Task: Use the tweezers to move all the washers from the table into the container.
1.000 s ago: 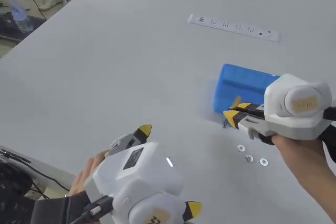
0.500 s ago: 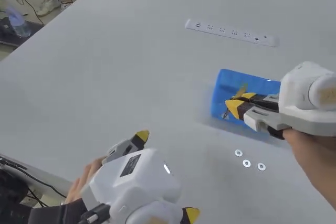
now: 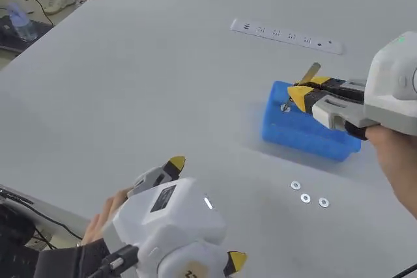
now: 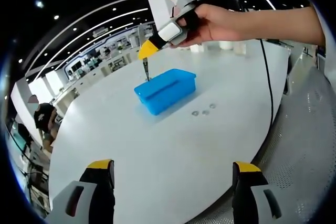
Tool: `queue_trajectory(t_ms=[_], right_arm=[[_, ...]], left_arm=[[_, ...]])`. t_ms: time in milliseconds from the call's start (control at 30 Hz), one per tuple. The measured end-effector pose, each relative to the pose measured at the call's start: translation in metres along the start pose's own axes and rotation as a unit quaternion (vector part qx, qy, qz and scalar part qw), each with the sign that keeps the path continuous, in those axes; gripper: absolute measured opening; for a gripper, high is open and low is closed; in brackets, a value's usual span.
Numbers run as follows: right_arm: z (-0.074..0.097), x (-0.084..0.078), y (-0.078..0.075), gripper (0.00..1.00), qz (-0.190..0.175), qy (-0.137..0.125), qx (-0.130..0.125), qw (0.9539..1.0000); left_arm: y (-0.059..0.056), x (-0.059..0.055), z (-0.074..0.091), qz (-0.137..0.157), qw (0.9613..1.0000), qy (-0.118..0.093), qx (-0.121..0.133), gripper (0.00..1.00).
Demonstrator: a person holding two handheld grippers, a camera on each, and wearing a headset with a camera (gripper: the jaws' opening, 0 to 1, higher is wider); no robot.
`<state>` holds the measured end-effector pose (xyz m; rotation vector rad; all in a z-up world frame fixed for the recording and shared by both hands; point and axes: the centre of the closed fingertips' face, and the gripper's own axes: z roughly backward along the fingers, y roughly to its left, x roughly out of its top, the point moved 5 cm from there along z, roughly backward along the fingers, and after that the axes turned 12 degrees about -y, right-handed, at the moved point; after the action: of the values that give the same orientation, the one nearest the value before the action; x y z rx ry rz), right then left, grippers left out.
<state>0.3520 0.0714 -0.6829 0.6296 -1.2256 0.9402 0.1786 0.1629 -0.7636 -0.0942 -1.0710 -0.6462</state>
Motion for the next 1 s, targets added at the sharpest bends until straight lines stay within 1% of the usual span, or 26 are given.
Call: queue_trajectory(t_ms=[133,200,267,300,400,433,467,600,667,733,800,867,1000], right_arm=[[-0.004,-0.005,-0.011,0.02,0.003,0.007,-0.016,0.9998],[-0.006,-0.011,-0.017,0.02,0.002,0.015,-0.026,0.9995],[-0.008,-0.018,-0.026,0.02,-0.012,0.023,-0.038,0.9989],[-0.011,-0.023,-0.027,0.02,-0.023,0.025,-0.04,0.9986],[-0.013,-0.033,-0.033,0.02,-0.028,0.033,-0.047,0.998],[-0.014,-0.035,-0.034,0.02,-0.029,0.033,-0.047,0.9979],[-0.017,-0.037,-0.031,0.02,-0.032,0.037,-0.045,0.9978],[-0.02,-0.047,-0.037,0.02,-0.025,0.053,-0.048,0.9971],[-0.023,-0.051,-0.037,0.02,-0.021,0.06,-0.049,0.9968],[-0.024,-0.055,-0.037,0.02,-0.025,0.064,-0.048,0.9965],[-0.025,-0.059,-0.037,0.02,-0.037,0.064,-0.046,0.9962],[-0.027,-0.063,-0.038,0.02,-0.037,0.068,-0.048,0.9959],[-0.029,-0.07,-0.038,0.02,-0.046,0.073,-0.048,0.9951]], left_arm=[[0.0,0.0,0.0,-0.001,1.0,0.0,0.0,0.95],[0.0,0.0,0.0,-0.001,1.0,0.0,0.0,0.95],[0.0,0.0,0.0,0.0,1.0,0.0,0.001,0.95],[0.0,0.0,0.0,0.0,1.0,0.001,0.001,0.95],[0.0,0.0,0.0,0.0,1.0,0.0,0.001,0.95],[0.0,0.0,0.0,0.0,1.0,0.0,0.001,0.95],[0.0,0.0,0.0,0.0,1.0,0.001,0.001,0.95],[0.0,-0.001,0.0,-0.002,1.0,0.003,0.0,0.95],[0.0,-0.001,0.0,-0.002,1.0,0.004,0.0,0.95],[0.0,-0.001,0.0,-0.002,1.0,0.005,0.0,0.95],[0.0,-0.002,0.0,-0.004,1.0,0.006,0.001,0.95],[0.0,-0.002,0.0,-0.005,1.0,0.008,0.0,0.95],[0.001,-0.001,0.0,-0.006,1.0,0.004,0.004,0.95]])
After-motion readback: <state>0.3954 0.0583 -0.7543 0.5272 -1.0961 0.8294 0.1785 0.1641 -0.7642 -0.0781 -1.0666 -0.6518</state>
